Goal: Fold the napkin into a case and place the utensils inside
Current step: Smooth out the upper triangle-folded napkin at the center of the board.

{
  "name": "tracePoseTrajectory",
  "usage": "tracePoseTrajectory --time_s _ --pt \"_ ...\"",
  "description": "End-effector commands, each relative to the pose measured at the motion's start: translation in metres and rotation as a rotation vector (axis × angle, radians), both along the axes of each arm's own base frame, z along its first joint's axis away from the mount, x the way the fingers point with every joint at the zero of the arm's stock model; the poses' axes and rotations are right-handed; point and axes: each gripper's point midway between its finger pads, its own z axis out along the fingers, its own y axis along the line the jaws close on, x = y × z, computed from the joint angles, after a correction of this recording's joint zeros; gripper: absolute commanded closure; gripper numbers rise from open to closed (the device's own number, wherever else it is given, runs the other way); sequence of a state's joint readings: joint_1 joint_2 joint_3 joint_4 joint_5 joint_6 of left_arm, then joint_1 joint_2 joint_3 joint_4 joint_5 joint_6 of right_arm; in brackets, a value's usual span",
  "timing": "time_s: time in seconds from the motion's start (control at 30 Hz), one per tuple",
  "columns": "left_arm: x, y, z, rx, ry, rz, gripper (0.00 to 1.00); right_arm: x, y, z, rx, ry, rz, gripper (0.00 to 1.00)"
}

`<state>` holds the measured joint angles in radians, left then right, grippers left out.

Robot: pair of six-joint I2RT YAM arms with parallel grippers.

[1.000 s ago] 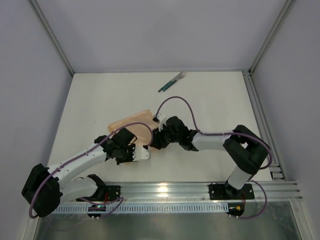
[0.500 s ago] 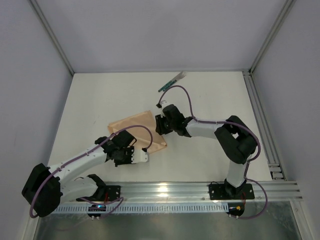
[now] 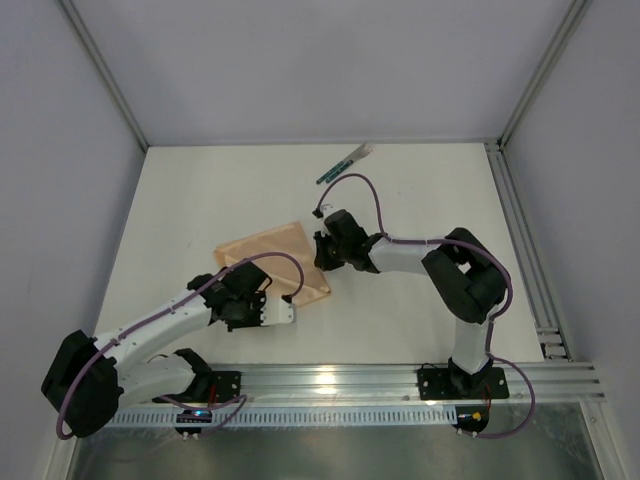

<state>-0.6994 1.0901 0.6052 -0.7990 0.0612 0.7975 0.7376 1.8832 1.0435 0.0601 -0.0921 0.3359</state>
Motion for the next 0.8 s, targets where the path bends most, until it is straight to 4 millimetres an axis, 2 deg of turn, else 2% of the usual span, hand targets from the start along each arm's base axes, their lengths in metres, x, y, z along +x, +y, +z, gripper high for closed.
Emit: tracePoseTrajectory --time_s 0.0,0.2,0.33,0.43,0.57,0.67,0.77 --pt "0.001 0.006 0.004 0.026 -0.021 -0.016 1.0 0.0 0.002 -0.01 0.003 0.04 -0.002 0.94" --pt "-0.001 0.014 0.007 0.056 -0.029 -0.029 1.0 0.008 0.0 -0.006 0.024 0.022 -0.02 0.96" --pt "-0.008 0.019 -0.004 0.084 0.006 -0.035 1.0 0.009 0.002 -0.006 0.029 0.024 -0.012 0.96" --pt "-0.015 0.019 -0.011 0.082 0.045 -0.033 1.0 0.008 0.001 -0.007 0.027 0.024 -0.014 0.96" --pt "-0.021 0.006 -0.012 0.02 0.091 -0.036 1.0 0.008 0.002 -0.006 0.032 0.025 -0.011 0.96" --pt "-0.016 0.013 -0.017 0.065 0.069 -0.026 1.0 0.007 0.004 -0.004 0.041 0.023 -0.006 0.96" --pt "-0.012 0.013 -0.019 0.069 0.057 -0.018 1.0 0.007 0.004 0.005 0.054 0.011 0.006 0.82"
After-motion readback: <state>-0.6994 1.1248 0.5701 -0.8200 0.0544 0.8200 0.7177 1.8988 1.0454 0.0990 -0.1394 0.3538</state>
